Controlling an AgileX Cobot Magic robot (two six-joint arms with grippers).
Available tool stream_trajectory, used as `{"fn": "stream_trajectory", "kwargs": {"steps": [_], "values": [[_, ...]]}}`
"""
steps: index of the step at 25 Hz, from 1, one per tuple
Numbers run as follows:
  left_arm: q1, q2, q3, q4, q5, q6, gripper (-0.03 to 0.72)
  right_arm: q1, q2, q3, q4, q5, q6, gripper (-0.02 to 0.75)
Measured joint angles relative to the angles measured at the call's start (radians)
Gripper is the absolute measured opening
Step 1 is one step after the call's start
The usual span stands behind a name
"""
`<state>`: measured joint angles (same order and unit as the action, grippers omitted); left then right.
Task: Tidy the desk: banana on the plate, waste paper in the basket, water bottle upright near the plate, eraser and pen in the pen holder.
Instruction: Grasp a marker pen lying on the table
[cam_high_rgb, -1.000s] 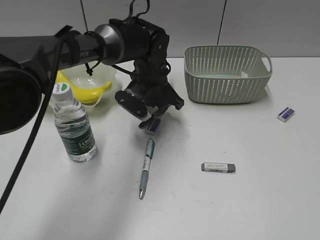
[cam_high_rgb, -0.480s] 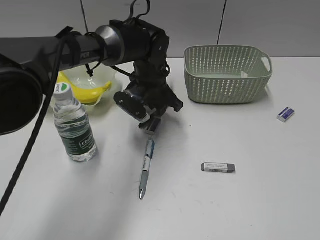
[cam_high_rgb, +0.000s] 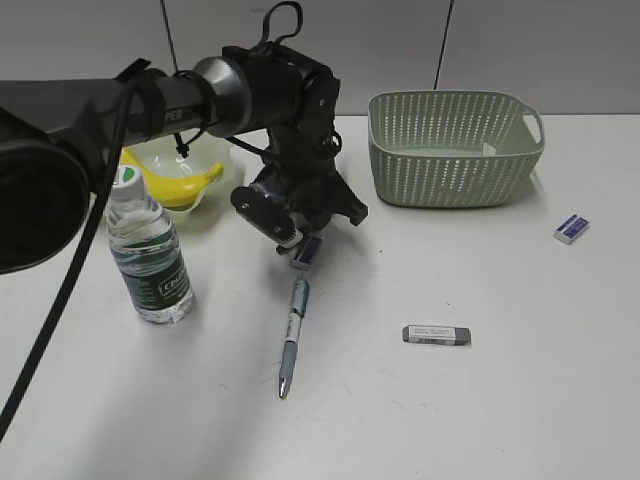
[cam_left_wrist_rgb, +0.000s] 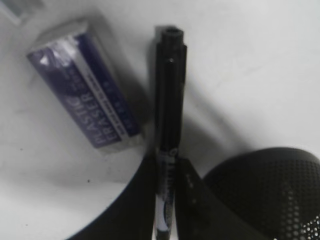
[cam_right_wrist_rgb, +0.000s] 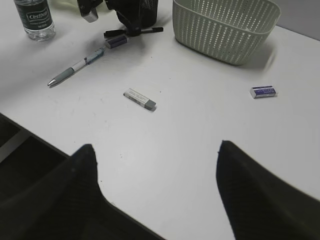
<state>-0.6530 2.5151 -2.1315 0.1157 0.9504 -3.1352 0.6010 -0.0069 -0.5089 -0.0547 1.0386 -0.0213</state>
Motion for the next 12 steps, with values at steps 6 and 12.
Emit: {"fn": "stream_trajectory", "kwargs": {"steps": [6,12], "values": [[-0.001,0.001,0.000,0.005,-0.007,0.000,0.066,0.000,0.000,0.000,0.000,0.000,0.000,0.583],[-0.004,-0.044,0.000,0.029,0.103,0.000,0.066,0.000,0.000,0.000,0.000,0.000,0.000,0.583]]}}
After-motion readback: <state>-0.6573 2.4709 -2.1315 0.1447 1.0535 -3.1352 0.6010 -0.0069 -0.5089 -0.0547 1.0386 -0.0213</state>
